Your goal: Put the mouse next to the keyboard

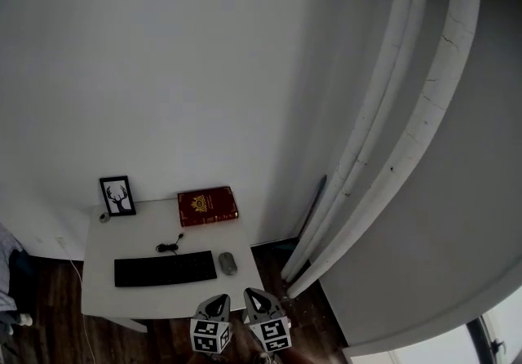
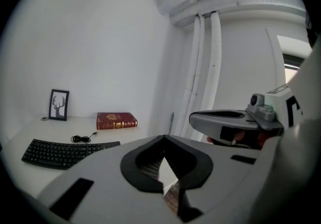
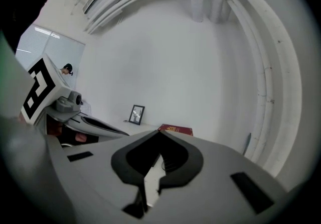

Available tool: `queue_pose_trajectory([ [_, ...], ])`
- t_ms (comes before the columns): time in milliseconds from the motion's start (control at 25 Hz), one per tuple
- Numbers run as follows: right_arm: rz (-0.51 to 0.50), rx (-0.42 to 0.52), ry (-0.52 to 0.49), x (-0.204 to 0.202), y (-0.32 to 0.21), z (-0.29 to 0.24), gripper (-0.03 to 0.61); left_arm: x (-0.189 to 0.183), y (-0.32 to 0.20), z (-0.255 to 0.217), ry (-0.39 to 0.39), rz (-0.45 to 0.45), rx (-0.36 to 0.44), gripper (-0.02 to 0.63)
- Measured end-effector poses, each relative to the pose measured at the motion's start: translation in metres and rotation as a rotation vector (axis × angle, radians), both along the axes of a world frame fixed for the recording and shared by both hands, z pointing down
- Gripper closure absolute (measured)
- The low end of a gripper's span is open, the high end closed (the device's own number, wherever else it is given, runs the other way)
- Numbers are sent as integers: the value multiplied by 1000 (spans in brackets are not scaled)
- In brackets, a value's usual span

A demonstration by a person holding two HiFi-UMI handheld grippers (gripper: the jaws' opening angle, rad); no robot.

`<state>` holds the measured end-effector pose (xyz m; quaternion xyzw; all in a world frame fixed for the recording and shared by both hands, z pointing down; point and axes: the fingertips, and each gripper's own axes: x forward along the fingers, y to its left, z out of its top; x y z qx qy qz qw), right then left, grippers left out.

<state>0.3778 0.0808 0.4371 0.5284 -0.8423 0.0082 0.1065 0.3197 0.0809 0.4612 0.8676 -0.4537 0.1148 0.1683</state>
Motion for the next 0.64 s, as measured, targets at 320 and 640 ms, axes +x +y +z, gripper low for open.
queue_pose_trajectory([
  [320,-46,-15,-4,12,2,9,558,25,7,10,-24,15,-31,612],
  [640,-52,-35,-5,13,-13,9,558,26,-4,12,-27,18,-52,611],
])
